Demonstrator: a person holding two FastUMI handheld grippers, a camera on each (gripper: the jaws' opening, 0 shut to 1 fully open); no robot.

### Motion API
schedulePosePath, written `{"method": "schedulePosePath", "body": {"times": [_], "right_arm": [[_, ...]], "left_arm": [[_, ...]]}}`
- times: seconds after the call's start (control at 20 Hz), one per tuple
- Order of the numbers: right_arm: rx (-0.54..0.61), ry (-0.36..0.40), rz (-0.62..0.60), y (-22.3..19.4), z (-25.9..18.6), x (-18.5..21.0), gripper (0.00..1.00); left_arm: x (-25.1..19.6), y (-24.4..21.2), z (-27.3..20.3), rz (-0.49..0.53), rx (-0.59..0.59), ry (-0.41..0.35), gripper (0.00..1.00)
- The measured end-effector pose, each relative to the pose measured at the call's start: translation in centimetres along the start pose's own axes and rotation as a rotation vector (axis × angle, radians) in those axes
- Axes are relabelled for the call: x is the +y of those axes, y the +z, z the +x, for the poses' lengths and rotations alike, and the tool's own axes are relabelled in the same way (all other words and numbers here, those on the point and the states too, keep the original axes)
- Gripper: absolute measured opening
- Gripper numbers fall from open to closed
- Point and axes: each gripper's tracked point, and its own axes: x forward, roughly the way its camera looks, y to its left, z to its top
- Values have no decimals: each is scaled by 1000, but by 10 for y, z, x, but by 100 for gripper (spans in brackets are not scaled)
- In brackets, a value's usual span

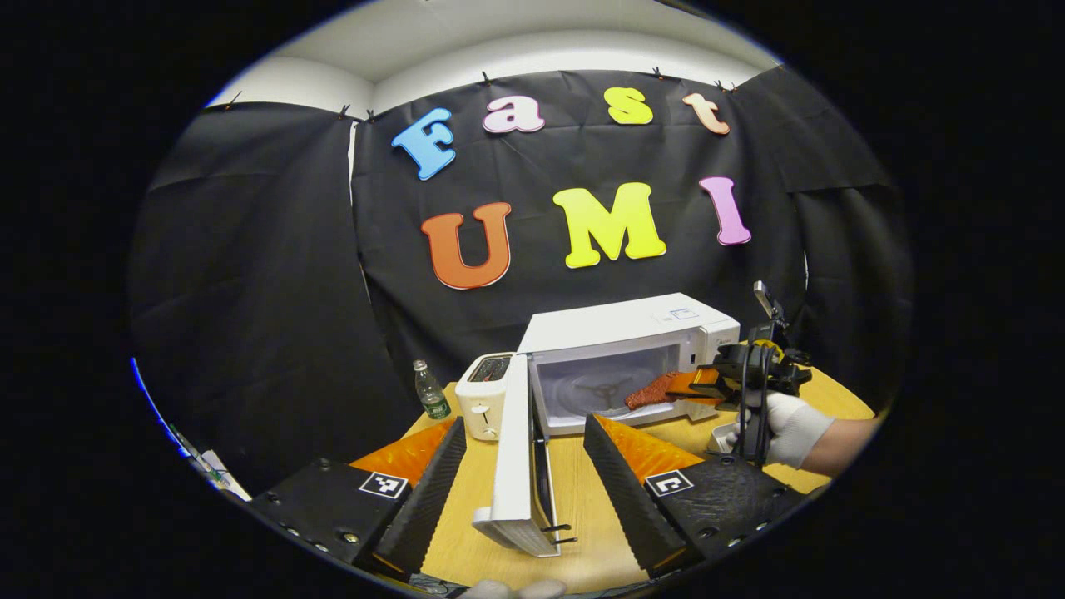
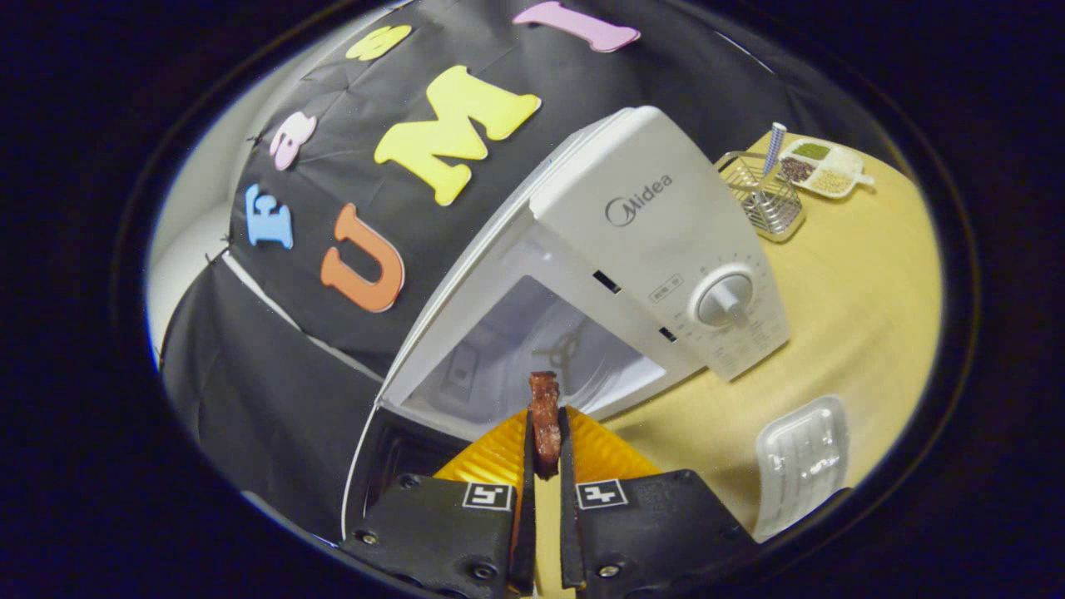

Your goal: Open the microwave oven with the left hand, put the food in, and close the microwave oven.

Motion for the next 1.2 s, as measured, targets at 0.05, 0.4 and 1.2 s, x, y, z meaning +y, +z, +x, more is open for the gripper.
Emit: {"method": "schedulePosePath", "body": {"times": [0.05, 0.4, 1.2], "right_arm": [[-40, -9, 34, -3, 10, 3, 15], [-180, -42, 183, -18, 82, 12, 15], [-300, -226, 12, -26, 130, -20, 39]], "left_arm": [[7, -1, 0, 12, -7, -4, 88], [44, -11, 2, 54, -33, 11, 94], [70, -33, 13, 73, 5, 30, 95]]}}
